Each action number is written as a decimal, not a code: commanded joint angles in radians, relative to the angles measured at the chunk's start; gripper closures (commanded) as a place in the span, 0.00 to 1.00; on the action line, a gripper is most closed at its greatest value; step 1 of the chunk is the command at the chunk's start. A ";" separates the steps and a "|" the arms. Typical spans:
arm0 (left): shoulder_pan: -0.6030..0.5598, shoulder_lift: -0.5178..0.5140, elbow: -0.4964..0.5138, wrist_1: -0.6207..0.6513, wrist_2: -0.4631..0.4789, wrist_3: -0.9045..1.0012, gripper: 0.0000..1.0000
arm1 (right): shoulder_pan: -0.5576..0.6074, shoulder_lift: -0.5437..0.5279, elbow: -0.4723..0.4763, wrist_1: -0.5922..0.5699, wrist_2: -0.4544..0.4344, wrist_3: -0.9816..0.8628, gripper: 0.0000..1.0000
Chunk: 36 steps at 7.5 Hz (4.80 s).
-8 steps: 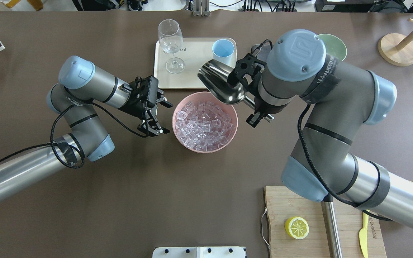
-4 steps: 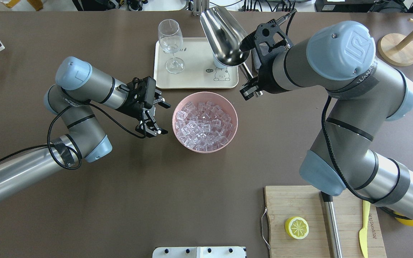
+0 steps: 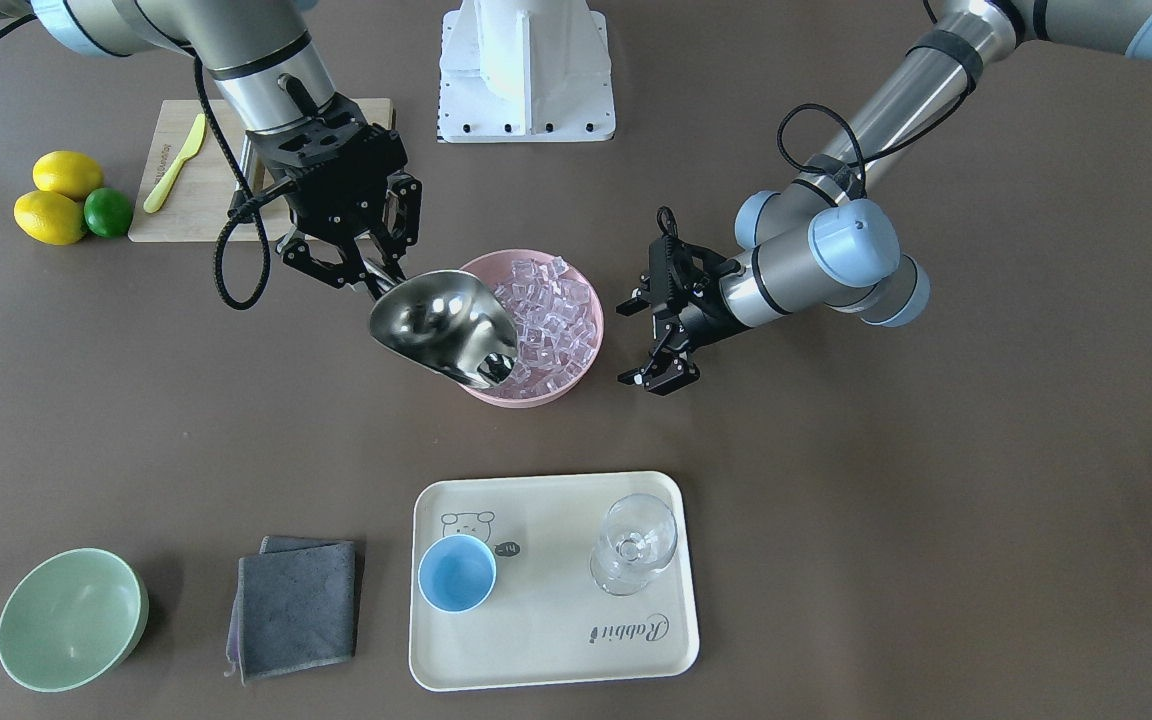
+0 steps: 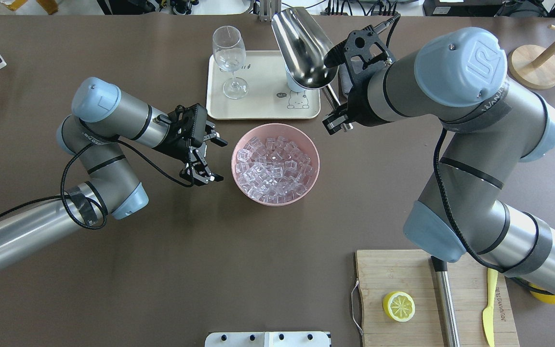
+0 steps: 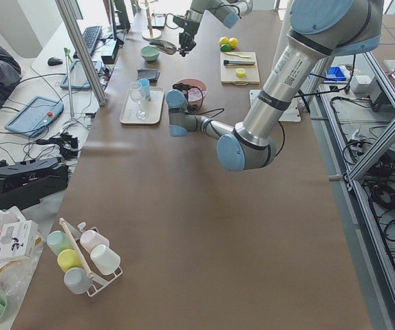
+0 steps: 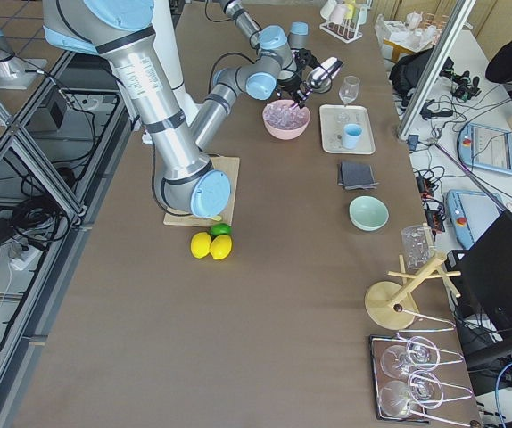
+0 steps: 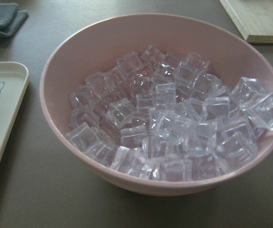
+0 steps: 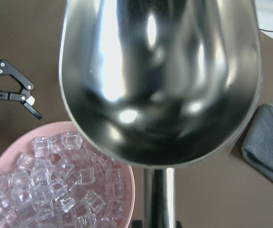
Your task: Put ice in cup with scoop
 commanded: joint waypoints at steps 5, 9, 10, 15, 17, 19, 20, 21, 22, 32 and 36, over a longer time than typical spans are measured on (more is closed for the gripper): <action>0.000 0.011 -0.011 0.000 -0.001 0.000 0.04 | 0.031 0.152 0.062 -0.870 0.228 -0.395 1.00; 0.000 0.013 -0.011 0.000 -0.001 0.000 0.04 | 0.023 0.359 -0.138 -1.281 0.207 -0.686 1.00; 0.000 0.013 -0.011 0.000 0.000 0.000 0.04 | 0.008 0.399 -0.165 -1.339 0.184 -0.717 1.00; 0.000 0.020 -0.021 0.000 0.000 0.000 0.04 | -0.101 0.484 -0.311 -1.459 0.083 -0.808 1.00; 0.000 0.020 -0.021 0.000 0.000 0.000 0.04 | -0.101 0.507 -0.374 -1.455 0.066 -0.836 1.00; 0.000 0.020 -0.021 0.000 0.000 0.000 0.04 | -0.101 0.565 -0.484 -1.447 0.058 -0.885 1.00; 0.000 0.020 -0.021 0.000 0.000 0.000 0.04 | -0.101 0.570 -0.493 -1.447 0.048 -0.886 1.00; 0.000 0.020 -0.021 0.000 0.000 0.000 0.04 | -0.103 0.570 -0.494 -1.447 0.046 -0.886 1.00; 0.000 0.020 -0.021 0.000 0.000 0.000 0.04 | -0.103 0.562 -0.494 -1.447 0.040 -0.886 1.00; 0.001 0.036 -0.033 0.003 0.000 -0.014 0.03 | -0.103 0.634 -0.705 -1.276 0.038 -0.883 1.00; 0.001 0.036 -0.033 0.003 0.002 -0.014 0.03 | -0.103 0.598 -0.679 -1.145 0.052 -0.828 1.00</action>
